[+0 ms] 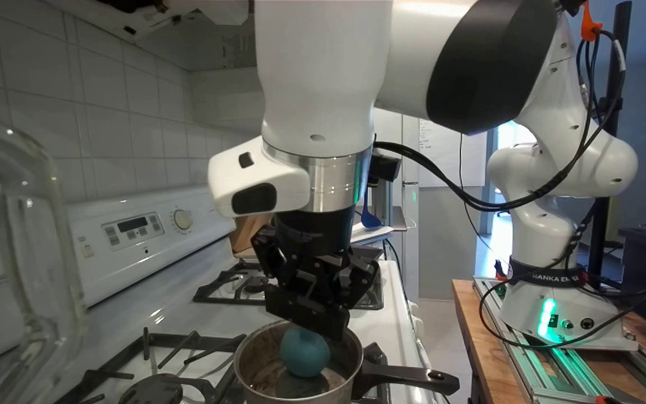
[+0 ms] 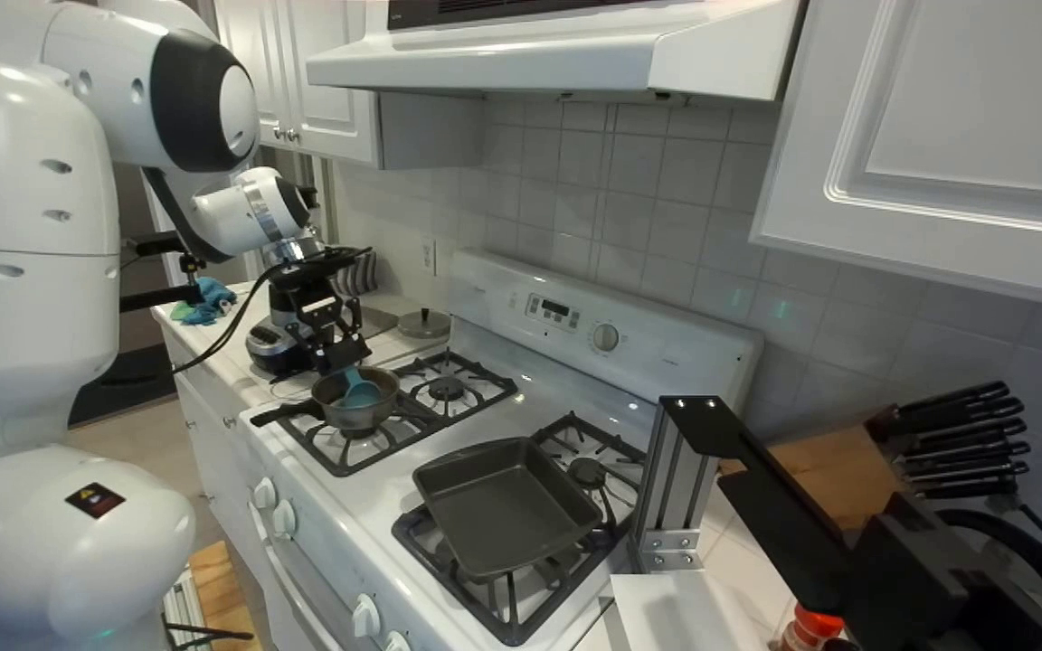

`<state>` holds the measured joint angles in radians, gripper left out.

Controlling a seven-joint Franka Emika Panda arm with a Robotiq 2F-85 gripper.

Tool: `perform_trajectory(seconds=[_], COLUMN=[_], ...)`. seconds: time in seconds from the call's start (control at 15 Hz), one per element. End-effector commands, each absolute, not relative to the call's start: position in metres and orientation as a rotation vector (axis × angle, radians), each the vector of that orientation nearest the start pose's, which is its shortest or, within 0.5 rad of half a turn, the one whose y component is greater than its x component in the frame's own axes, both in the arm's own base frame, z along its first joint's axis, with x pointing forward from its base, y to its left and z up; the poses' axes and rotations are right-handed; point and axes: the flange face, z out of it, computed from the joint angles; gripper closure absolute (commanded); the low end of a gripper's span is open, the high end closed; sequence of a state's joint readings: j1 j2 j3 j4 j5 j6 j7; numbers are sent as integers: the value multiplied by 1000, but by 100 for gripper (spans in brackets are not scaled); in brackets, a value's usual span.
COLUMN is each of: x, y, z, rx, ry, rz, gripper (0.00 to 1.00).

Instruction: Pick up the blue spoon and scoop some of the contents in the pot and pour them in the bowl

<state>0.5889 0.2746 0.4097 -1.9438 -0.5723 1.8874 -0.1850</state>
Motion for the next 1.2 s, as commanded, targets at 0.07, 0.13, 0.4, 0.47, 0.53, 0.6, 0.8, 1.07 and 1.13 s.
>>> perform_trajectory(seconds=[0.07,0.13,0.4,0.47,0.53,0.6,0.8,1.07,1.13], x=[345,342,329,325,322,318,306,290,286], y=[467,468,471,472,472,472,472,474,474], z=[332,331,332,333,332,332,329,329,327], rx=[-2712,-2707,-2678,-2673,-2661,-2652,-2620,-2562,-2536], ry=[-2555,-2586,-2700,-2731,-2767,-2803,-2903,-3044,-3092], rz=[184,177,151,145,151,150,168,159,146], gripper=[78,78,78,78,78,78,78,78,78])
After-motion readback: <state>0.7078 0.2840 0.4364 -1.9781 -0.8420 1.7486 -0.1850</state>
